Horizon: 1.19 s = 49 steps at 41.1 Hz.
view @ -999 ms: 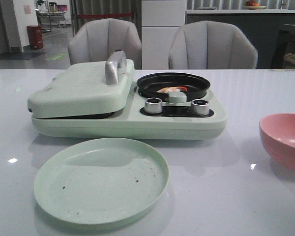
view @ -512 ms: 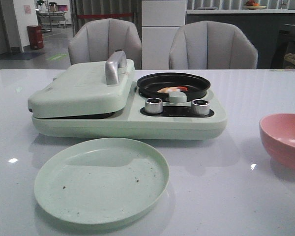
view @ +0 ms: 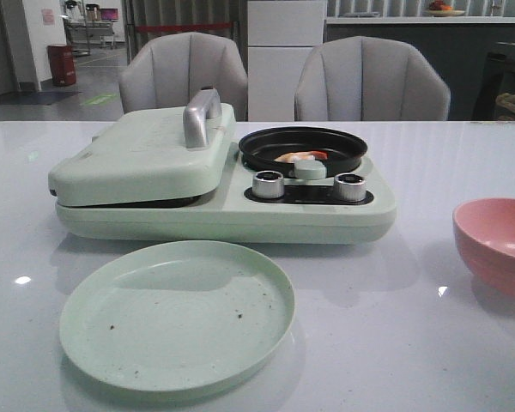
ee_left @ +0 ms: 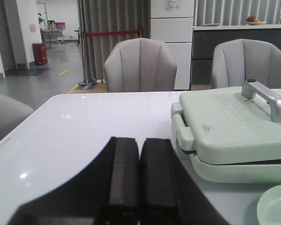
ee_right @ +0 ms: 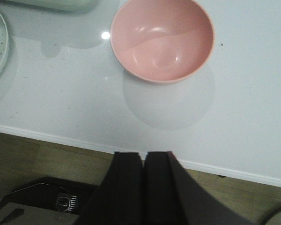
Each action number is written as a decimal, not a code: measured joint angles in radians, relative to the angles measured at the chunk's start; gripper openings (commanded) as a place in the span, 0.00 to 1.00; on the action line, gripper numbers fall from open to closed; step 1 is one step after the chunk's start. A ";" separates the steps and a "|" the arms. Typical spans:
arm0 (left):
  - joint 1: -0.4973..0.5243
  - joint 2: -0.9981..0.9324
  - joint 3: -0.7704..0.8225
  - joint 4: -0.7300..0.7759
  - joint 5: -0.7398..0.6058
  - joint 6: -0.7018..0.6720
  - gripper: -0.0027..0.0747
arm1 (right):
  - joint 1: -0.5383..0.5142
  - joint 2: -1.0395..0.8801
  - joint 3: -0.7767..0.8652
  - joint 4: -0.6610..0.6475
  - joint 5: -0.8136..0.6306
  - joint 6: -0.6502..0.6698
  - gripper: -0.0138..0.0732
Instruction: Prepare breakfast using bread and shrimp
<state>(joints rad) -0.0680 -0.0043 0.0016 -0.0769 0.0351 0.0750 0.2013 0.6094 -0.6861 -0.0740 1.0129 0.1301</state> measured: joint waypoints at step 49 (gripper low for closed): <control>0.000 0.000 0.000 0.000 0.000 0.000 0.16 | -0.236 -0.617 0.679 0.120 -0.752 -0.225 0.20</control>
<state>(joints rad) -0.0680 -0.0043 0.0016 -0.0769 0.0351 0.0750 -0.0345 -0.0078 -0.0070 0.0460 0.2609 -0.0948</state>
